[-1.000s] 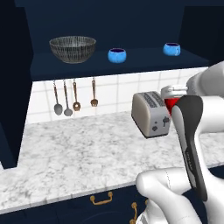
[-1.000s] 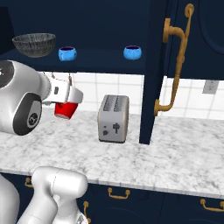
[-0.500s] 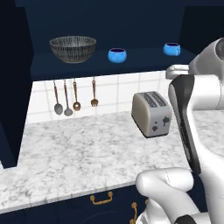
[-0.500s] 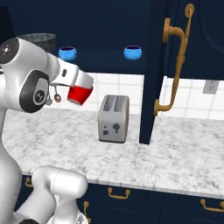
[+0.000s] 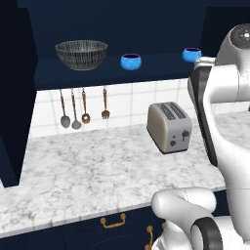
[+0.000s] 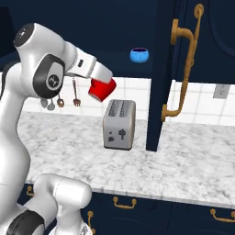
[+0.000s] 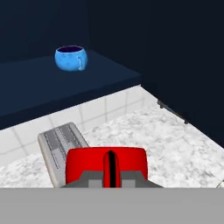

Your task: Gather all objects into one cabinet and sort the glasses and bowls to opposite sides.

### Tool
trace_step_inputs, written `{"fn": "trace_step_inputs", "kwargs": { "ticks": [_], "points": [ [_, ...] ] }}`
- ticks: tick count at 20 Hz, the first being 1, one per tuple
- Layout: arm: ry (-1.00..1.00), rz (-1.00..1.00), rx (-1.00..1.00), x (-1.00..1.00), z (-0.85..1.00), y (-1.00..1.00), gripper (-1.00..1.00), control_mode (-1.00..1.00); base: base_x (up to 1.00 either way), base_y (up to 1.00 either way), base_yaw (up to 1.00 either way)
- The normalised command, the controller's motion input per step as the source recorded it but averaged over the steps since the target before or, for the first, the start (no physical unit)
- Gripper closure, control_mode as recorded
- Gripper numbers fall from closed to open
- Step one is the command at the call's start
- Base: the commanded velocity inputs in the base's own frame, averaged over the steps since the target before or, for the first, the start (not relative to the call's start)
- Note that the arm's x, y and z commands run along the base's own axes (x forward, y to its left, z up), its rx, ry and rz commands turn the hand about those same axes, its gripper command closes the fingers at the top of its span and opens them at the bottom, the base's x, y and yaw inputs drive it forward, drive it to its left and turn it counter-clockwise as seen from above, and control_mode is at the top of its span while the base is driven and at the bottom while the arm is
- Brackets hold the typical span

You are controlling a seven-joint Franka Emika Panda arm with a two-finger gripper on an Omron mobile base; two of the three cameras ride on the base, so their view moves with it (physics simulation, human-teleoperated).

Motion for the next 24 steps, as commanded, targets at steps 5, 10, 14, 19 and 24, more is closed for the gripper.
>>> {"fn": "trace_step_inputs", "kwargs": {
  "ticks": [5, 10, 14, 19, 24],
  "points": [
    [0.00, -0.07, 0.00, 0.23, 0.00, -0.36, 1.00, -1.00, 0.00, 0.00, 0.00],
    [-0.01, -0.04, 0.00, 0.34, 0.04, -0.17, 1.00, -1.00, 0.00, 0.00, 0.00],
    [-0.10, 0.00, 0.00, 0.38, 0.19, 0.00, 1.00, -1.00, 0.00, 0.00, 0.00],
    [-0.27, 0.00, -0.04, 0.07, 0.09, 0.00, 1.00, -1.00, 0.00, 0.00, 0.00],
    [-0.36, 0.00, -0.15, 0.00, 0.02, 0.02, 1.00, -1.00, 0.00, 0.00, 0.00]
  ]
}}
